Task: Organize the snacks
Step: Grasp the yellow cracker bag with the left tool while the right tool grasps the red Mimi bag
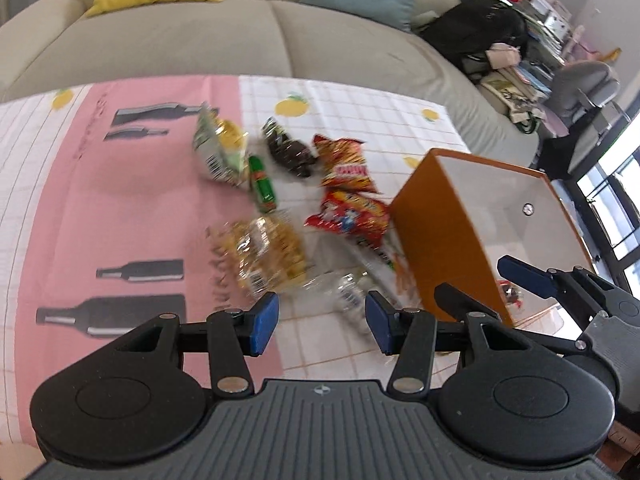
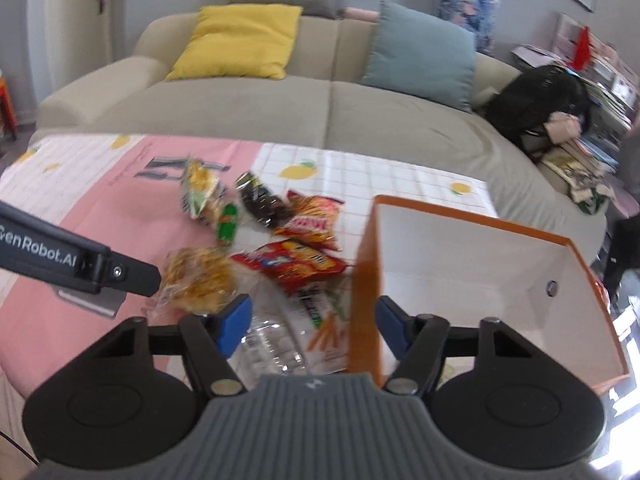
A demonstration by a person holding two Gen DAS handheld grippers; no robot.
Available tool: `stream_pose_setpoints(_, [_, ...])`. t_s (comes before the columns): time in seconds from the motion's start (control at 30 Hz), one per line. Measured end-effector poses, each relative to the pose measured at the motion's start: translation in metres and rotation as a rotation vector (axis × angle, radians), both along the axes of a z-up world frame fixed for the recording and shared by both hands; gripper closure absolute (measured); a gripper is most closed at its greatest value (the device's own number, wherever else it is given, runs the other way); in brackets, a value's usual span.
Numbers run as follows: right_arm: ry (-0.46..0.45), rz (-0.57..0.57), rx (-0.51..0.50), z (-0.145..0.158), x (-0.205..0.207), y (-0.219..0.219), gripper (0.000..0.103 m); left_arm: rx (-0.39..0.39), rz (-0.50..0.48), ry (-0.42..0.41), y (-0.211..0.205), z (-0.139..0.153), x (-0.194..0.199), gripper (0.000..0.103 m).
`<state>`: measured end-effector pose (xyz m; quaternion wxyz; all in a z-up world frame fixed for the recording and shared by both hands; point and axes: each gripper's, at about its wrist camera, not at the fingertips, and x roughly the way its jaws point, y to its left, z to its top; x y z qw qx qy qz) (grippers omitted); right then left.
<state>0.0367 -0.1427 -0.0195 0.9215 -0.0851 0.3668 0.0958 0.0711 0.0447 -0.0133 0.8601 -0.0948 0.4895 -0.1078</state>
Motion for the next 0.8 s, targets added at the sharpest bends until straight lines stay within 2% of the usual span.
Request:
stream_pose_setpoints(0.07, [-0.001,0.020,-0.013,-0.006,0.001,0.008,0.041,-0.010,0.021,0.012,0.006,-0.007,0.000,0.044])
stream_pose_setpoints(0.17, [0.010,0.042,-0.031,-0.015,0.003,0.015,0.046,-0.013,0.042,0.031,0.014,-0.019,-0.001,0.038])
stream_pose_setpoints(0.5, [0.047,0.089,-0.063,-0.037,0.018,0.027,0.047,-0.081,0.132,0.093,0.019,-0.043,0.021,0.027])
stream_pose_setpoints(0.63, [0.057,0.091,-0.096,-0.049,0.030,0.033,0.050,-0.077,0.212,0.102,0.014,-0.047,0.035,0.021])
stream_pose_setpoints(0.8, [0.039,0.141,-0.175,-0.061,0.052,0.043,0.050,-0.060,0.210,0.104,0.003,-0.055,0.058,0.019])
